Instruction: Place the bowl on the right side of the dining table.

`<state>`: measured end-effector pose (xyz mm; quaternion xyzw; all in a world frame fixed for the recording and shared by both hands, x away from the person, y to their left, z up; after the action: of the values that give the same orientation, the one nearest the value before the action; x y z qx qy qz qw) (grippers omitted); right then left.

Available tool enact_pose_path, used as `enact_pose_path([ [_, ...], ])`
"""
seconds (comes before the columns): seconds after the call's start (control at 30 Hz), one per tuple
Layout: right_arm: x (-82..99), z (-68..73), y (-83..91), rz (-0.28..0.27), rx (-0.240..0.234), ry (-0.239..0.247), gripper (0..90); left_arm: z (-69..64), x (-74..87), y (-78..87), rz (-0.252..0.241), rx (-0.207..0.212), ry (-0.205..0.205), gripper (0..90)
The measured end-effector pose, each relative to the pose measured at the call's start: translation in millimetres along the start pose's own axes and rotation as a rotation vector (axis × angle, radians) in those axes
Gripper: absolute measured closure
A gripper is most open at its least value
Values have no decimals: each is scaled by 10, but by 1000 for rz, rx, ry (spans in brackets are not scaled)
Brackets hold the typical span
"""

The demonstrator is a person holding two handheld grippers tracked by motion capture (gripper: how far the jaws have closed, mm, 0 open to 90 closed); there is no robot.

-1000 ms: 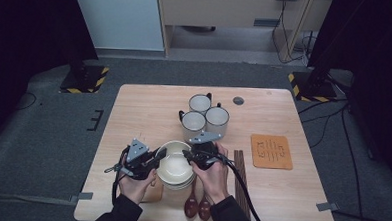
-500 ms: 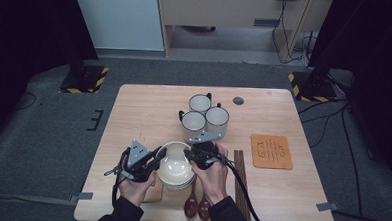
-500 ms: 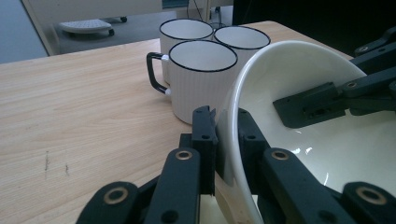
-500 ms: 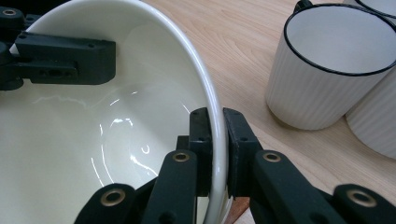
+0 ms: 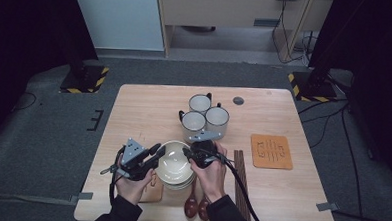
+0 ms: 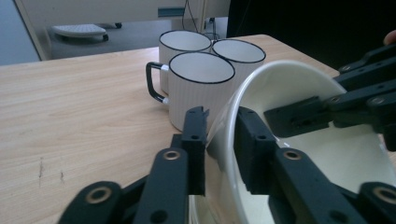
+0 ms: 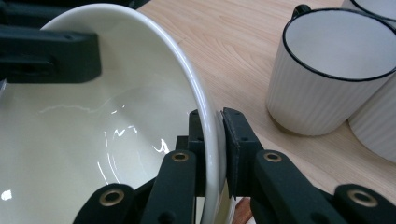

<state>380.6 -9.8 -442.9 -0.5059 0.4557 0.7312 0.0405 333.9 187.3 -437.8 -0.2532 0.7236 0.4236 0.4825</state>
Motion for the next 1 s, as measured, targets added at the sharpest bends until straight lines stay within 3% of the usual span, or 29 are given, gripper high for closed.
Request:
enact_pose_path([
  [0.1, 3, -8, -22, 4, -1, -7, 824, 14, -33, 36, -21, -1, 1, 665],
  [0.33, -14, -28, -23, -6, -3, -17, 824, 76, -132, 138, -113, 31, 58, 495],
  [0.57, -26, -50, 34, -23, -7, -19, 823, 262, -217, 263, -195, -8, 107, 402],
  [0.83, -57, -86, 152, -54, -20, -27, 822, 552, -154, 275, -177, -91, 141, 365],
  [1.0, -66, -117, 221, -68, -24, -29, 822, 716, -51, 228, -141, -148, 153, 354],
])
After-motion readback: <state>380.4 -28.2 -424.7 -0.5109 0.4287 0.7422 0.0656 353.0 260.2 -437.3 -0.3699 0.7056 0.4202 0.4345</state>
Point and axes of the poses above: each handheld gripper's, and its own axes: y roughly backward along the jaws, x roughly out of its underside, z roughly to its left, the point moved 2 cm from there along -y, roughly forward along the jaws, and after that the axes turned 4 degrees about y, right-handed, at the moved point
